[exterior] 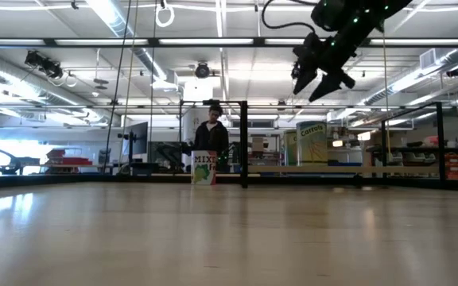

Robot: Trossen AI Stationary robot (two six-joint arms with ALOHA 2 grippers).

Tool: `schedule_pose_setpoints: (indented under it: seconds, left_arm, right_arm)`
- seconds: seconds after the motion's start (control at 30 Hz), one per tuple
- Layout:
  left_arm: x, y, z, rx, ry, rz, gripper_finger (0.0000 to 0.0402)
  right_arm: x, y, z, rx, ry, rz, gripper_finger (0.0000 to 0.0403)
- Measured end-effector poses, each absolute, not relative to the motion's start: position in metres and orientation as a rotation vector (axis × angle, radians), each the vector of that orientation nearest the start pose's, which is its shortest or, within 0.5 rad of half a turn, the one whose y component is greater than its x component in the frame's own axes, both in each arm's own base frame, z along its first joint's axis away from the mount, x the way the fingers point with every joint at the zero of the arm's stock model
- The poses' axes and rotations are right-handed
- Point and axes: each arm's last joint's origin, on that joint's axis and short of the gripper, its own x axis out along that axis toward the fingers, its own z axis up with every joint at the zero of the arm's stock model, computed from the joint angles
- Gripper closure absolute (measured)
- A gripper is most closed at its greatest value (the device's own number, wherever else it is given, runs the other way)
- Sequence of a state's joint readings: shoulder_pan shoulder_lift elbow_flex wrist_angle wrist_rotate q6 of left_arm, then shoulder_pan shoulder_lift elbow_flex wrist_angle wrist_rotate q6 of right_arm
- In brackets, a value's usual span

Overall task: Pick and place cans onto a shelf
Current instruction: Adjust the yellow/green can

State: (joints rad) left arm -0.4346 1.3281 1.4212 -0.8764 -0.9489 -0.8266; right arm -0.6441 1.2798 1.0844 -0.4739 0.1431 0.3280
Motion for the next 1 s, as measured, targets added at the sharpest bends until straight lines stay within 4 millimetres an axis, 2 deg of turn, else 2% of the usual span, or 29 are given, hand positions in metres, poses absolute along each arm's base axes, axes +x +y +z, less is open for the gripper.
schedule_pose_setpoints:
  seconds: [0.1,0.2,0.3,0.43,0.53,0.73,0.87,1.0]
  left_arm:
    - [0.242,-0.086,0.384,-0.292,0.347,0.683,0.0196]
    - [0.243,-0.088,0.385,-0.314,0.339,0.664,0.0196]
    - [0.244,-0.091,0.386,-0.335,0.330,0.640,0.0196]
    - [0.244,-0.091,0.387,-0.363,0.306,0.651,0.0196]
    - [0.245,-0.088,0.388,-0.355,0.275,0.689,0.0196]
    - [0.248,-0.081,0.390,-0.361,0.244,0.732,0.0196]
    - [0.248,-0.082,0.390,-0.365,0.249,0.723,0.0196]
    - [0.248,-0.082,0.390,-0.362,0.251,0.720,0.0196]
  right_arm:
    - [0.220,-0.182,0.300,0.293,0.607,-0.671,0.0140]
    - [0.221,-0.188,0.291,0.075,0.698,-0.463,0.0151]
    - [0.218,-0.191,0.288,-0.045,0.777,-0.415,0.0152]
    - [0.214,-0.201,0.287,-0.027,0.947,-0.355,0.0139]
    - [0.218,-0.214,0.285,-0.012,1.039,-0.313,0.0124]
    - [0.234,-0.245,0.287,0.114,1.028,-0.380,0.0105]
    - [0.242,-0.258,0.294,0.205,0.952,-0.468,0.0123]
    - [0.245,-0.266,0.290,0.234,0.954,-0.581,0.0170]
